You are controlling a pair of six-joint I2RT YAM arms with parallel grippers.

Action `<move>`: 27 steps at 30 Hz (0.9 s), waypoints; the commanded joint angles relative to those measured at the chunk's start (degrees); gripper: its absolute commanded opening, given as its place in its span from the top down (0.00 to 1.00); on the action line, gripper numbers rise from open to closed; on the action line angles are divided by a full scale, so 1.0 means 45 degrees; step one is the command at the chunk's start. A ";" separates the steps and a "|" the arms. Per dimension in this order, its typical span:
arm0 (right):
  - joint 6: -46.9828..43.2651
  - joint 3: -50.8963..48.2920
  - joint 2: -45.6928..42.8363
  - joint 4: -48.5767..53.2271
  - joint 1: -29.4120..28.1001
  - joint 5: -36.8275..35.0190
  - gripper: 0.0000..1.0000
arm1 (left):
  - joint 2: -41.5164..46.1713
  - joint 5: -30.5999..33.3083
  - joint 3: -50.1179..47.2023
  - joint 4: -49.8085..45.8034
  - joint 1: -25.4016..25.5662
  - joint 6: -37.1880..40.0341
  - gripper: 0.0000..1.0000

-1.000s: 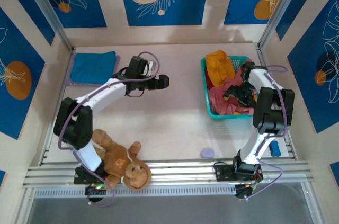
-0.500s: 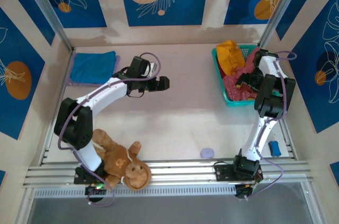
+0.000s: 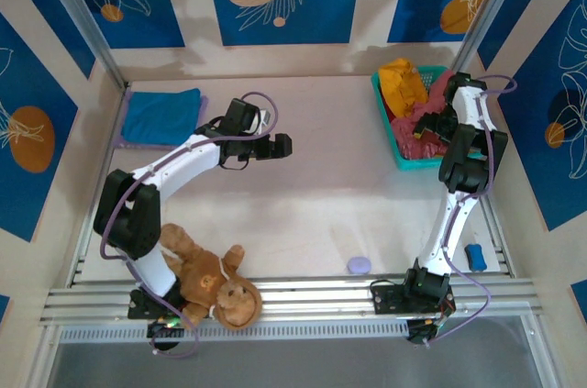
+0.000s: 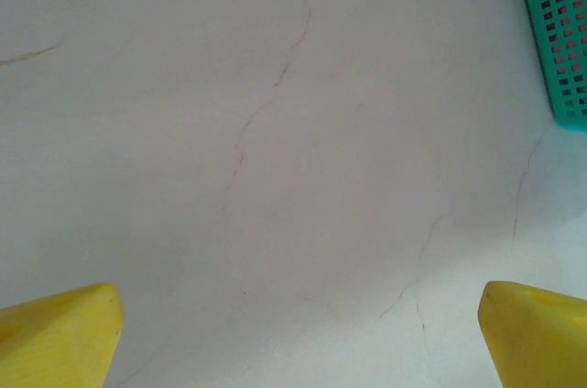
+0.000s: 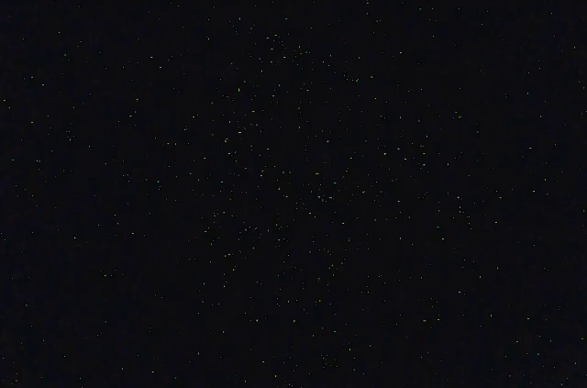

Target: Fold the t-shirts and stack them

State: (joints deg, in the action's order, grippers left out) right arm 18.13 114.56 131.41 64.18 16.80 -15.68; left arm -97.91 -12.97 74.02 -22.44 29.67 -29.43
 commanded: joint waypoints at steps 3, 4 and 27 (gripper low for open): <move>0.0124 -0.0619 -0.1774 -0.0359 -0.0499 0.0637 0.01 | 0.0466 -0.0037 -0.0036 -0.0322 0.0106 0.0289 0.01; 0.0183 -0.0687 -0.2211 -0.0220 -0.0557 0.0661 0.01 | 0.0481 0.0008 -0.0013 -0.0347 0.0103 0.0290 0.01; -0.0319 0.4619 0.0047 0.1254 -0.0794 -0.0956 0.11 | -0.1041 -0.1216 -0.0097 0.2120 0.0633 -0.0857 0.01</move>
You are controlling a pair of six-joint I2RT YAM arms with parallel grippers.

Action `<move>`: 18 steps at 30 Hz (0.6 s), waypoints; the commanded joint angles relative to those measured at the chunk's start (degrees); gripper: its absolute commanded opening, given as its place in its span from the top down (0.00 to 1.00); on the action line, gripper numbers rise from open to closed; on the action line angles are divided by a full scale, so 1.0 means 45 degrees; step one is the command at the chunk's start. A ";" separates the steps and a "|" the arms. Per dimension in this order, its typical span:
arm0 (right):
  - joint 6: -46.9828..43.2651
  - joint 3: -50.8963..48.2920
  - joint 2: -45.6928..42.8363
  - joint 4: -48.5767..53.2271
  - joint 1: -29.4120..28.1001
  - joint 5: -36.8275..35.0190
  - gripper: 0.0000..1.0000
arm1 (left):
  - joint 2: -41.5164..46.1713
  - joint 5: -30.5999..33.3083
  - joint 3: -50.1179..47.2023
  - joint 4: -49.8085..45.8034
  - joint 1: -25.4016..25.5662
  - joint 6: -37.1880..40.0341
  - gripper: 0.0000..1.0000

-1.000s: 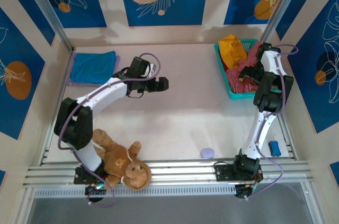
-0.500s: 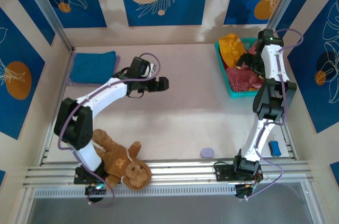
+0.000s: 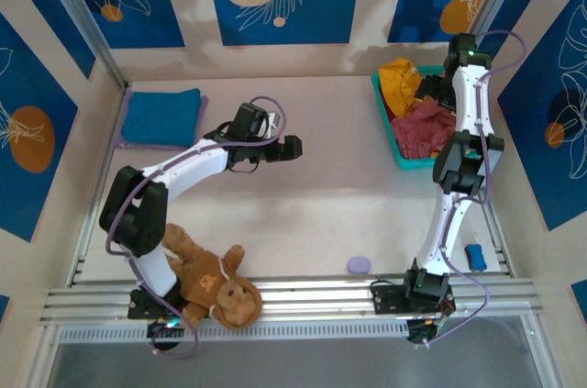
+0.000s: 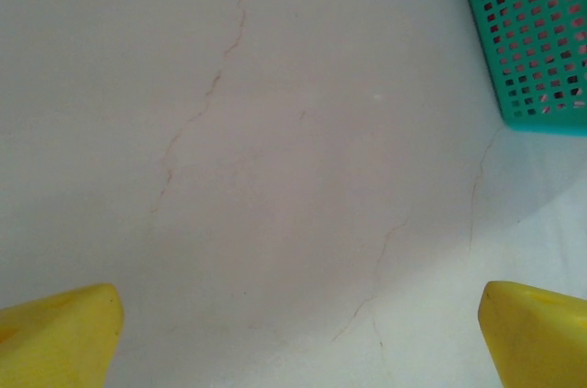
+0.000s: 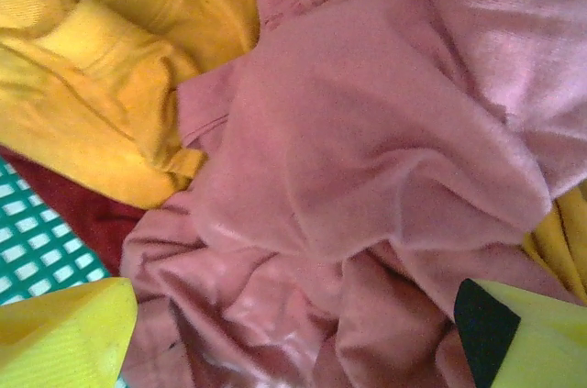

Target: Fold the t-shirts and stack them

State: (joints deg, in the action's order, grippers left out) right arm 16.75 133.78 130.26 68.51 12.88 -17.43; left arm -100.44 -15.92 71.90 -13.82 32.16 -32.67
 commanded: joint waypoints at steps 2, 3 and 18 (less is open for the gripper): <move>0.0130 0.0105 0.0478 -0.0293 0.0124 -0.0561 0.15 | -0.0654 -0.0665 0.0511 0.0277 0.0070 -0.0151 0.01; 0.0205 0.0078 0.0586 -0.0485 0.0156 -0.0527 0.19 | -0.0711 -0.0690 0.0528 0.0316 0.0095 -0.0169 0.01; 0.0452 0.0347 0.0555 -0.1260 0.0125 0.0091 0.95 | -0.0440 -0.0613 -0.0154 0.0696 0.0116 -0.0396 0.01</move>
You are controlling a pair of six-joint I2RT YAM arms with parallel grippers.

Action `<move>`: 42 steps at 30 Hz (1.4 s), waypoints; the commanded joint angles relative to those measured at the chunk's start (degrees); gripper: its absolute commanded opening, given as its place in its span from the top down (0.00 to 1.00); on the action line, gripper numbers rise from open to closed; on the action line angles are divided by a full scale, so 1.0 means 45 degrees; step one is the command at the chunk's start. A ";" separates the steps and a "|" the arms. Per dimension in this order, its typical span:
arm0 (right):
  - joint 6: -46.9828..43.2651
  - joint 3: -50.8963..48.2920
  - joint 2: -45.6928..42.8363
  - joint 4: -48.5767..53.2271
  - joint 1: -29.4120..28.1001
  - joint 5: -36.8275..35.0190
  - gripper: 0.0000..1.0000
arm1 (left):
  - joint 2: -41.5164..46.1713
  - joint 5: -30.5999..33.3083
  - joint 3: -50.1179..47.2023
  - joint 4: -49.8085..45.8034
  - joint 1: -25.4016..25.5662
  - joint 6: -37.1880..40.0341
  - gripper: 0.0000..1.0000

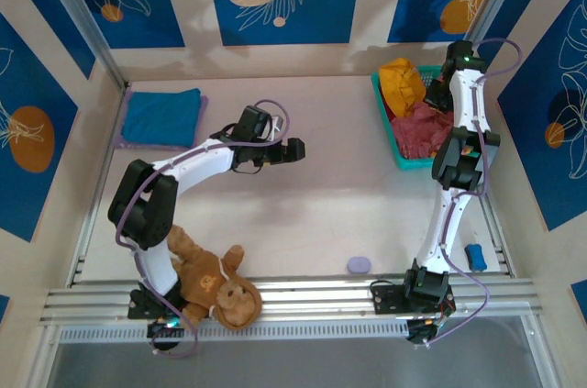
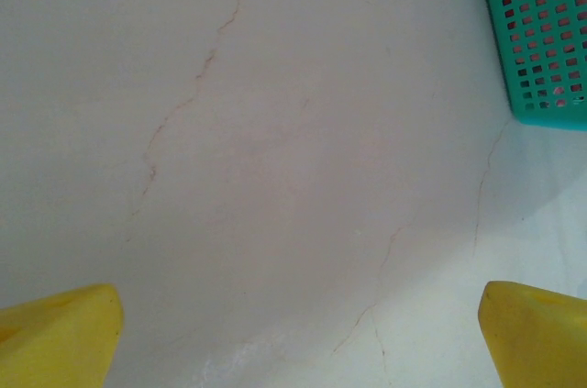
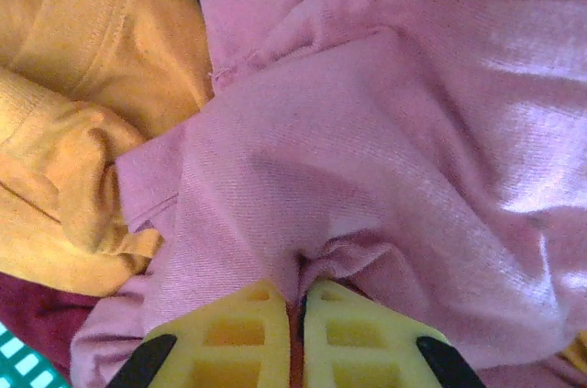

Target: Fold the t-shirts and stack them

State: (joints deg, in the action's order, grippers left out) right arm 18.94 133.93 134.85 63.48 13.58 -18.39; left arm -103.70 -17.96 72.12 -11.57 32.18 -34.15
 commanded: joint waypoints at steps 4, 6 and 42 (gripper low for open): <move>-0.0177 -0.0829 -0.1571 -0.0771 -0.0181 0.0072 0.97 | 0.0645 -0.0164 -0.0331 0.0030 0.0113 0.0013 0.01; -0.0252 -0.1623 -0.2347 -0.1239 -0.0327 -0.0027 0.97 | 0.0915 -0.0129 -0.0406 -0.0112 0.0100 0.0089 0.01; -0.4854 -0.4906 -1.3032 -1.0452 -0.9884 -0.2355 0.95 | 0.6141 -0.2540 -0.4310 -0.1282 -0.3092 0.0559 0.01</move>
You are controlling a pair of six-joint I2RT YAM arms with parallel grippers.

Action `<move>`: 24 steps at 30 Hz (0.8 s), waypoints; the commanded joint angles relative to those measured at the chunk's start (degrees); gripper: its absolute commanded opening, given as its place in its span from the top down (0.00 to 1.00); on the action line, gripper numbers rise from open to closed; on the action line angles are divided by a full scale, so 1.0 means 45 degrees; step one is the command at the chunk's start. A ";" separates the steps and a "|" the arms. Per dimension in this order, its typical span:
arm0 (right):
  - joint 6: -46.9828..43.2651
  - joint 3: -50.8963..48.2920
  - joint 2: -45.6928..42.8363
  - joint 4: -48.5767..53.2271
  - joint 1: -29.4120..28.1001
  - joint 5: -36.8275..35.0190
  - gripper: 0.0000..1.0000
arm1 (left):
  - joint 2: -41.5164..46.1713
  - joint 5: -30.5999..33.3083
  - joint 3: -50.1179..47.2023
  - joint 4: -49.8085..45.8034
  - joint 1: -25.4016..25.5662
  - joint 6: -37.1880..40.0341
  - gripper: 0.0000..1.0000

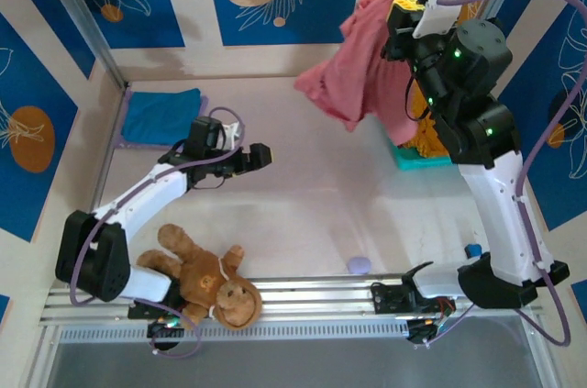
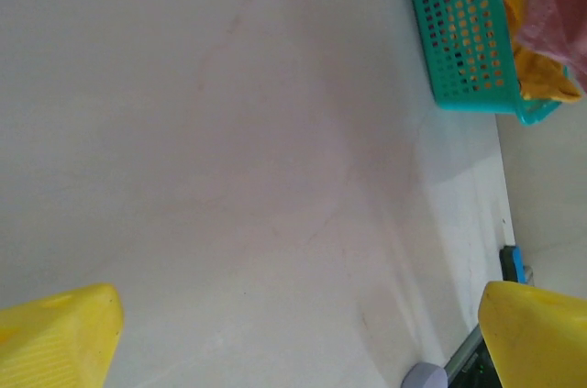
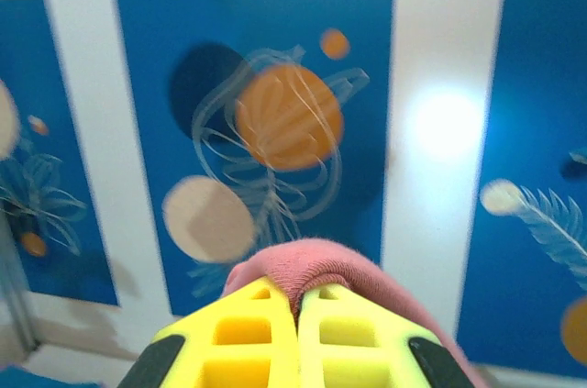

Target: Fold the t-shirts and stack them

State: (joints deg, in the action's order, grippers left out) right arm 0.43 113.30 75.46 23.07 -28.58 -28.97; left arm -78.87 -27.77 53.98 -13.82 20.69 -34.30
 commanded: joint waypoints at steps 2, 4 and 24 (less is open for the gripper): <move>-0.0068 -0.0453 0.0514 -0.0940 -0.0856 0.0124 0.95 | 0.0958 -0.0474 -0.0472 -0.1071 -0.1079 0.0782 0.01; 0.1702 -0.0765 0.1028 0.0074 -0.1010 0.0324 0.95 | 0.1273 -0.0689 -0.0781 -0.1280 -0.1627 0.0779 0.01; 0.8119 -0.5001 0.6834 0.5831 -0.0045 0.4755 0.17 | 0.1569 -0.1583 -0.2366 -0.0476 -0.3647 0.0214 0.03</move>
State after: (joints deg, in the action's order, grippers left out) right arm 33.89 93.06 104.88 46.09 -30.57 -11.35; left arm -69.95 -34.33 40.97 -16.10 4.29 -34.44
